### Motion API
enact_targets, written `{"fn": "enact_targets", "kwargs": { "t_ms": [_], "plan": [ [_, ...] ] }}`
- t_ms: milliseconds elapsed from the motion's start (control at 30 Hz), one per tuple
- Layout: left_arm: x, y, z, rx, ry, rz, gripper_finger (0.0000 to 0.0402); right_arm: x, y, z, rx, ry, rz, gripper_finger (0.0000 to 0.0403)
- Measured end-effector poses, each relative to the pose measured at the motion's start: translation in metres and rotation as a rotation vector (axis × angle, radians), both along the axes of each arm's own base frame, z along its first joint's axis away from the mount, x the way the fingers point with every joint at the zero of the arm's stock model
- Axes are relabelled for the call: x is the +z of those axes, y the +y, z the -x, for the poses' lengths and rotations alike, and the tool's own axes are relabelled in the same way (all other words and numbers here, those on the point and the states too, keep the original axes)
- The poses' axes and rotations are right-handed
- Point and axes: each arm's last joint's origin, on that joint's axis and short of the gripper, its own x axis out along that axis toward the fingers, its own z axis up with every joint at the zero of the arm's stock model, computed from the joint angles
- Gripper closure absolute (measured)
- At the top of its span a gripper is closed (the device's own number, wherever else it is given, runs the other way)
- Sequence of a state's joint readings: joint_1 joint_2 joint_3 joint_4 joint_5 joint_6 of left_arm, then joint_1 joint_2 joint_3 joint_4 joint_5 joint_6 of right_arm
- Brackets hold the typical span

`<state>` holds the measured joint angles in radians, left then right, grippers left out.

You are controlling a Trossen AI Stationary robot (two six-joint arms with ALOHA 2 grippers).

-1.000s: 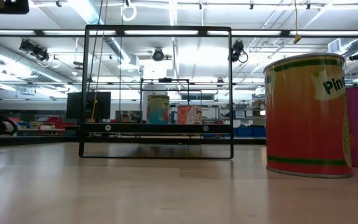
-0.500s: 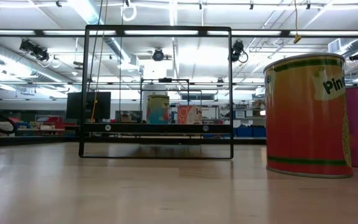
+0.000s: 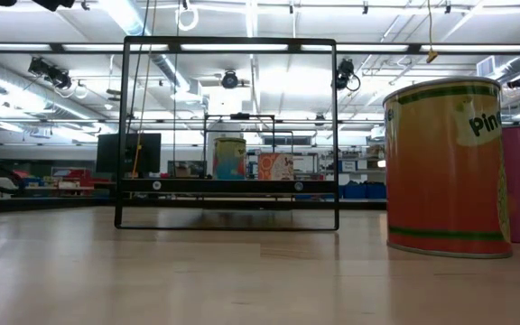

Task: Pick and place cans onto a shelf
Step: Put the red can on the shelf

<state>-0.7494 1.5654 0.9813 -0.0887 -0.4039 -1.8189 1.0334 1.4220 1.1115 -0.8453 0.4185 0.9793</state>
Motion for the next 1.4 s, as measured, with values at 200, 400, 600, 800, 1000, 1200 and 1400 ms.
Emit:
{"fn": "enact_targets", "kwargs": {
  "t_ms": [200,400,600,800,1000,1200,1400],
  "plan": [
    [0.000,0.000,0.000,0.013,-0.008,-0.011,0.0260,-0.008,0.001,0.005,-0.023,0.015,-0.010,0.0052],
    [-0.001,0.001,0.001,0.011,0.000,-0.023,0.0260,-0.008,-0.006,0.002,-0.028,0.085,-0.026,0.0053],
    [-0.001,0.001,0.001,0.016,0.005,-0.019,0.0260,-0.012,-0.025,0.003,-0.138,0.174,0.091,0.0053],
    [-0.001,0.000,0.001,-0.002,0.014,-0.001,0.0260,-0.012,-0.042,0.006,-0.269,0.207,0.189,0.0041],
    [-0.001,0.002,-0.001,-0.002,0.016,-0.013,0.0260,0.002,-0.062,-0.001,-0.294,0.205,0.134,0.0006],
    [-0.001,0.002,0.000,-0.003,0.016,-0.014,0.0260,-0.004,-0.084,-0.014,-0.291,0.251,0.069,0.0004],
    [-0.001,0.002,0.000,-0.003,0.016,-0.014,0.0260,-0.026,-0.095,-0.021,-0.266,0.343,0.056,0.0003]
  ]
}}
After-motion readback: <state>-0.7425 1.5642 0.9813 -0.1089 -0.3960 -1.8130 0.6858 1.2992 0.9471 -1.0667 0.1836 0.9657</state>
